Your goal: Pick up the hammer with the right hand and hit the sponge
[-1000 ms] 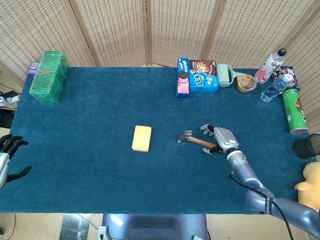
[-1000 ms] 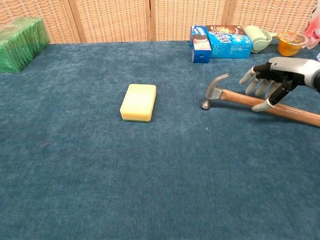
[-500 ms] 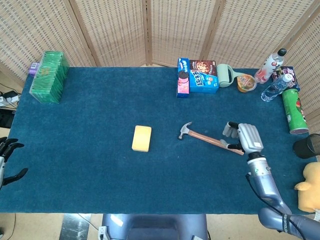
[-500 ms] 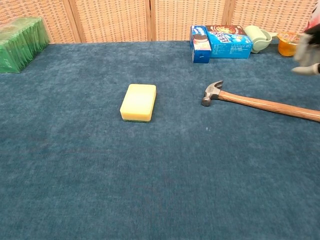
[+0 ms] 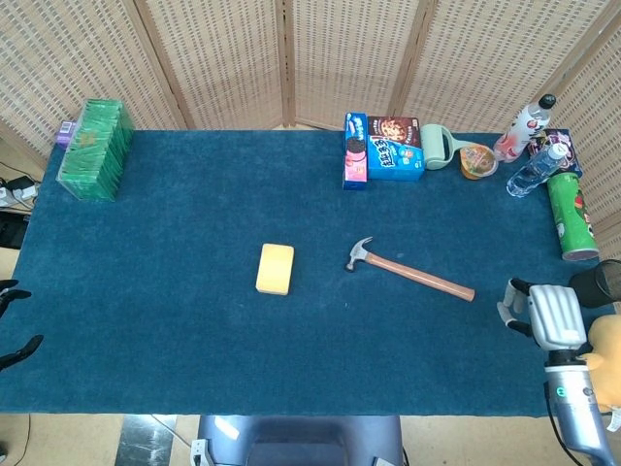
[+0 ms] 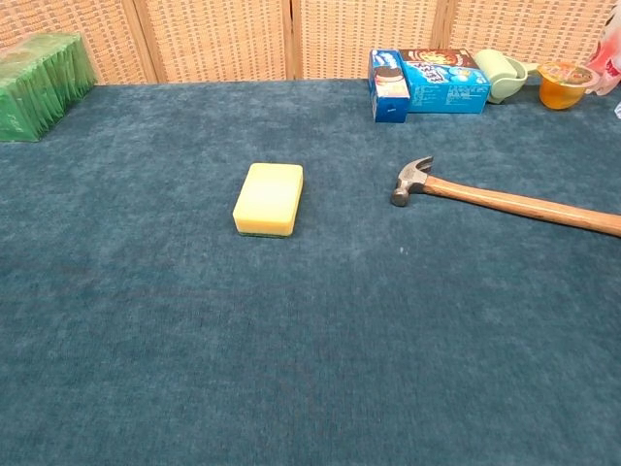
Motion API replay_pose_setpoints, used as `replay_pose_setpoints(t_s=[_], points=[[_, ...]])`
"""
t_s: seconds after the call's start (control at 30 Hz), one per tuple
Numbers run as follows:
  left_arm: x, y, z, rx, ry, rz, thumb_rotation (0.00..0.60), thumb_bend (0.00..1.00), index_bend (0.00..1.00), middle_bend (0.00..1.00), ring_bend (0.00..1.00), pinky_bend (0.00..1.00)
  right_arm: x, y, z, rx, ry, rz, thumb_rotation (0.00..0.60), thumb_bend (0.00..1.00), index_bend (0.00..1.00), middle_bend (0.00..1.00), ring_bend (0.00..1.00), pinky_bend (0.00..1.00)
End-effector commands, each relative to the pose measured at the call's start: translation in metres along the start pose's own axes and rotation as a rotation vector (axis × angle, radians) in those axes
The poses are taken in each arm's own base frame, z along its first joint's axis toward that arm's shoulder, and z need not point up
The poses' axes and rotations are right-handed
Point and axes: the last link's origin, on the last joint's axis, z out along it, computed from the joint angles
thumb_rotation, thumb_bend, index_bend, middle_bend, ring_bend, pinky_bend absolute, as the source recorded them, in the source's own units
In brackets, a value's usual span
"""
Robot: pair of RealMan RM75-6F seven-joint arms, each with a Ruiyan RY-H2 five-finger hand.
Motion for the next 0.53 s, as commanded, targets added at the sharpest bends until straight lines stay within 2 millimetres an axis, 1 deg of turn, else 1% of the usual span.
replay_pose_setpoints(t_s=[0.03, 0.1, 0.27, 0.37, 0.53], points=[[-0.001, -0.002, -0.004, 0.010, -0.004, -0.002, 0.600, 0.19, 0.35, 0.24, 0.18, 0.23, 0.005, 0.008, -0.018, -0.021, -0.003, -0.006, 0.600, 0.37, 0.64, 0.73, 0.78, 0.69], [-0.002, -0.004, -0.008, 0.020, -0.006, -0.004, 0.600, 0.19, 0.35, 0.24, 0.19, 0.23, 0.008, 0.013, -0.029, -0.040, 0.003, -0.003, 0.600, 0.37, 0.64, 0.73, 0.78, 0.69], [-0.006, -0.004, -0.011, 0.024, -0.014, -0.019, 0.600, 0.19, 0.35, 0.25, 0.19, 0.23, 0.017, 0.023, -0.047, -0.078, 0.015, -0.005, 0.600, 0.37, 0.64, 0.73, 0.78, 0.69], [-0.008, -0.001, -0.009, 0.014, -0.024, -0.031, 0.600, 0.19, 0.35, 0.25, 0.19, 0.24, 0.019, 0.026, -0.053, -0.086, 0.013, 0.007, 0.600, 0.37, 0.64, 0.72, 0.78, 0.69], [-0.008, 0.003, -0.008, 0.005, -0.035, -0.026, 0.600, 0.19, 0.35, 0.25, 0.19, 0.24, 0.019, 0.029, -0.055, -0.098, 0.012, 0.022, 0.600, 0.37, 0.64, 0.73, 0.78, 0.69]])
